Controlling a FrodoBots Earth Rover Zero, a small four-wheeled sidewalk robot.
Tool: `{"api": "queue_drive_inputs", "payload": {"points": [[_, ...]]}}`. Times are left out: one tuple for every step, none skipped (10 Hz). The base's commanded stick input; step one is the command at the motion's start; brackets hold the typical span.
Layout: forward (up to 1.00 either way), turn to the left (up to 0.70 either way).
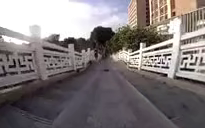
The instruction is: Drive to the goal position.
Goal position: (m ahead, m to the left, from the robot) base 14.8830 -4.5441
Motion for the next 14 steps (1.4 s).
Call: {"api": "queue_drive_inputs", "payload": {"points": [[0.45, 0.00], [0.45, 0.00], [0.45, 0.00], [0.45, 0.00], [0.45, 0.00], [0.45, 0.00], [0.45, 0.00], [0.45, 0.00], [0.45, 0.00], [0.45, 0.00], [0.45, 0.00], [0.45, 0.00], [0.45, 0.00], [0.45, 0.00]]}}
